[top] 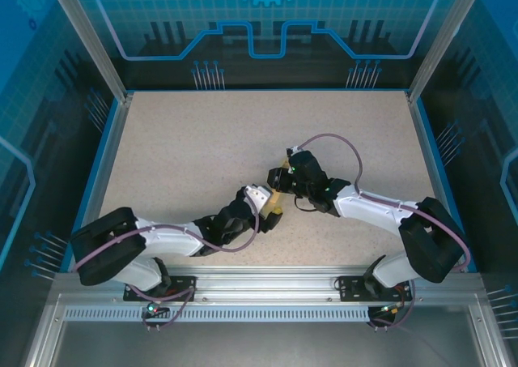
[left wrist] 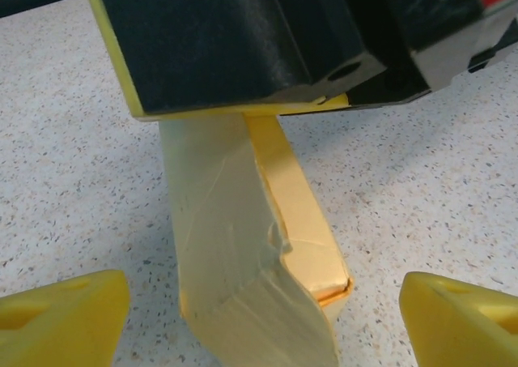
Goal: Fold the paper box
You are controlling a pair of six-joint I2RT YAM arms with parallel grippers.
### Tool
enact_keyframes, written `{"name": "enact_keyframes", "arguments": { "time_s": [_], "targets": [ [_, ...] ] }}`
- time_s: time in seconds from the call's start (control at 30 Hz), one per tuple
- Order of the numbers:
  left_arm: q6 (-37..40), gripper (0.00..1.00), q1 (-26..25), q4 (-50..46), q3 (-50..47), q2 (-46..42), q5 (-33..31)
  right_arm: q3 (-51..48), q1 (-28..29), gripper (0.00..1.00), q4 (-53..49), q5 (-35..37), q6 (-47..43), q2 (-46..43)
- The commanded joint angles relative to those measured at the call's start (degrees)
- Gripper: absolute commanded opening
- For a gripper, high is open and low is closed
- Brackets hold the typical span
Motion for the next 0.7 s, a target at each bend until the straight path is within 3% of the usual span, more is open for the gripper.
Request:
{"name": "enact_keyframes", "arguments": {
  "time_s": [0.0,0.3,0.47,0.67],
  "targets": [
    [2.15,0.83,-0.33,7.78,1.61,2.27,-1.26,-0.44,0.84,0.29,-3.30,1.58,-0.57,-0.31],
    [2.77,0.55,-0.33,10.06,1.98,4.88,-1.39,-1.15,0.69,0.29,-3.24,1.94,-0.61,-1.39],
    [3.53,0.46,-0.17,10.76,0.78,4.54,-1.24,-0.56,0.36,0.31,-3.25,1.72,-0.96,-2.20],
    [3.92,0.42,0.75,10.86,-0.65,3.15,0.94,0.66,-0.62,0.41,-4.57,1.62,-2.40,-5.00]
  ]
}}
